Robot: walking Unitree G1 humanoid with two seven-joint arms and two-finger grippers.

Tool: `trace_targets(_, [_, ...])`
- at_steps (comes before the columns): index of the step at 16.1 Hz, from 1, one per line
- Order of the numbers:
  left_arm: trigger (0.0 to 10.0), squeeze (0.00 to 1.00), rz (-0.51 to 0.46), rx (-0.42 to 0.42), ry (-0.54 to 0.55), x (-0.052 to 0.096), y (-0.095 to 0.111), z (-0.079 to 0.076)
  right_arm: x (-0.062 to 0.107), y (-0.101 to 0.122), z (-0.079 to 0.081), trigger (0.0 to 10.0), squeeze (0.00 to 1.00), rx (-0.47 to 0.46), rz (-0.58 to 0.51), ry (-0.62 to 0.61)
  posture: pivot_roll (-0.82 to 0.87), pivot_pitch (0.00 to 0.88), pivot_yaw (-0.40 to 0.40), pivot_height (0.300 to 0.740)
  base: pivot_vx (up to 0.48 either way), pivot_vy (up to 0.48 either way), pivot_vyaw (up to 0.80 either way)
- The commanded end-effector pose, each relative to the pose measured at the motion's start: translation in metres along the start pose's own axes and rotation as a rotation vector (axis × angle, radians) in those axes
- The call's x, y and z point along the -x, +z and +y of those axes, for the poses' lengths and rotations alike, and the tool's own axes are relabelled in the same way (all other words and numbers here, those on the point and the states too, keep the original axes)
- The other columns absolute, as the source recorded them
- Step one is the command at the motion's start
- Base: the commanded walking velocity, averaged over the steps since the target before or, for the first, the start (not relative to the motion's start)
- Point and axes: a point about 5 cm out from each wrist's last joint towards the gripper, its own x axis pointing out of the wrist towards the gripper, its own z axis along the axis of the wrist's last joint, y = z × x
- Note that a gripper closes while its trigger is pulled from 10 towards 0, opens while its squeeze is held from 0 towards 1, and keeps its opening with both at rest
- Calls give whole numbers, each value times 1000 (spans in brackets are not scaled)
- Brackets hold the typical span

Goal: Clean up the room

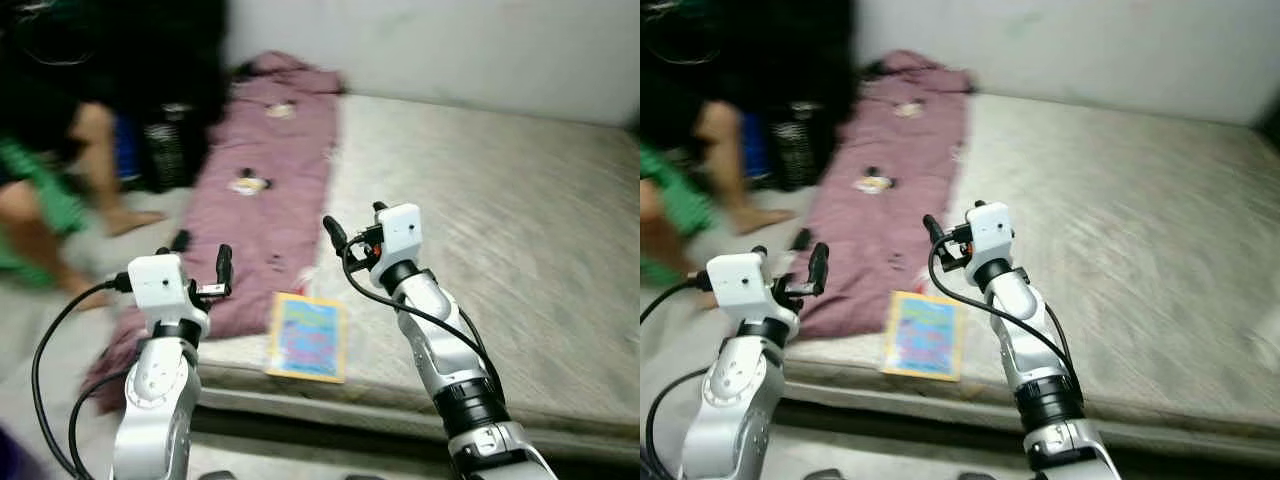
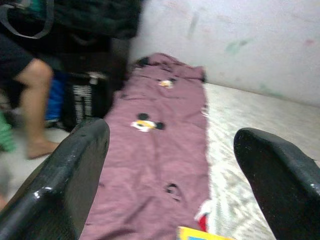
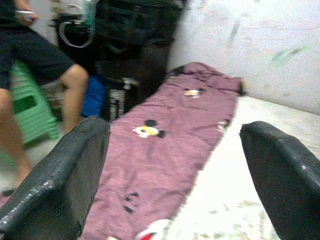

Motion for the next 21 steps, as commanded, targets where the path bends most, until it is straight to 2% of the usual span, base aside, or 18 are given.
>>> trace_targets(1, [10000,0,8,-9,0,-2,-1,-1,-2,3,-2,10000,0,0,-13,-5,37,0,-68,740,0,0,0])
trace_targets(6, [10000,0,0,-10,-4,-1,0,-1,-3,3,-1,10000,0,2,-15,0,37,0,-68,740,0,-52,0])
trace_targets(21, [10000,0,2,-5,-4,-2,-1,-2,-3,2,0,10000,0,16,-9,14,38,0,-76,740,0,-383,0])
